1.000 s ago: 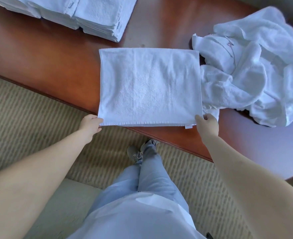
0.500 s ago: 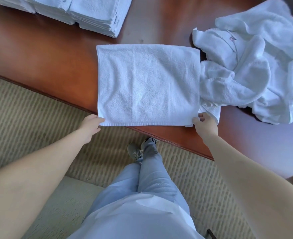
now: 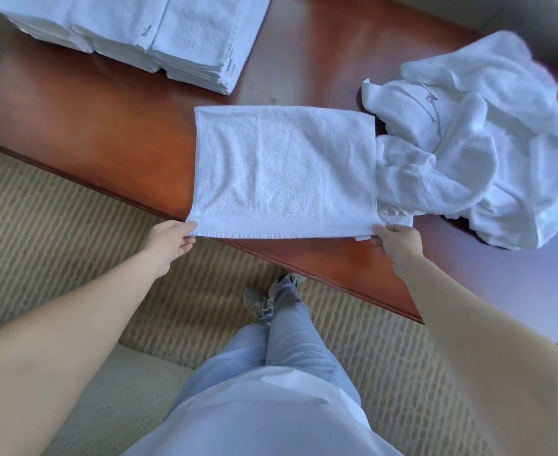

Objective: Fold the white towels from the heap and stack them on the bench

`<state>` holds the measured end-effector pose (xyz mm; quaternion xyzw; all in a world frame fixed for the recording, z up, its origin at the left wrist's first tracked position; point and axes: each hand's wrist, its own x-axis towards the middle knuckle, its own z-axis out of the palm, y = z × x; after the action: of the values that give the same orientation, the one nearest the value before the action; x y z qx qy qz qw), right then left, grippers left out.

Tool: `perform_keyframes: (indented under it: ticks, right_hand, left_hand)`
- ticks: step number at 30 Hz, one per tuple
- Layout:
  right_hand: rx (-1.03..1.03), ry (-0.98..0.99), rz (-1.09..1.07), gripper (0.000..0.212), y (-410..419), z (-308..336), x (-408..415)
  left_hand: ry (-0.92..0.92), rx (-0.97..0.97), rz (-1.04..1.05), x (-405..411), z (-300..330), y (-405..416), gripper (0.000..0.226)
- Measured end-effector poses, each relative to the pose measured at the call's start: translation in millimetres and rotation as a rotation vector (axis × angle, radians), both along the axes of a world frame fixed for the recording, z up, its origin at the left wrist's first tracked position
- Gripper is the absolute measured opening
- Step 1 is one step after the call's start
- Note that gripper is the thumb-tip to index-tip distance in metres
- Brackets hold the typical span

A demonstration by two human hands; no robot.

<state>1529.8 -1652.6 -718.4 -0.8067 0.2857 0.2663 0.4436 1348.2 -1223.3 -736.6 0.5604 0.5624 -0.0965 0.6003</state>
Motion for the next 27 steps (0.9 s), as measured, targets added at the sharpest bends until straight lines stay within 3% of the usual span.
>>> perform_keyframes:
  ticks: [19, 24, 27]
  right_hand:
    - [0.197, -0.104, -0.032, 0.011, 13.3, 118.1, 42.6]
    - [0.372, -0.152, -0.152, 0.015, 28.6, 162.6, 66.8]
    - [0.392, -0.234, -0.121, 0.020, 35.2, 193.2, 82.7]
  left_hand:
    - [-0.112, 0.058, 0.146, 50.7, 106.2, 12.2, 0.015]
    - [-0.279, -0.028, 0.217, 89.6, 162.0, 20.8, 0.007]
    - [-0.358, -0.042, 0.191, 105.3, 201.2, 30.3, 0.017]
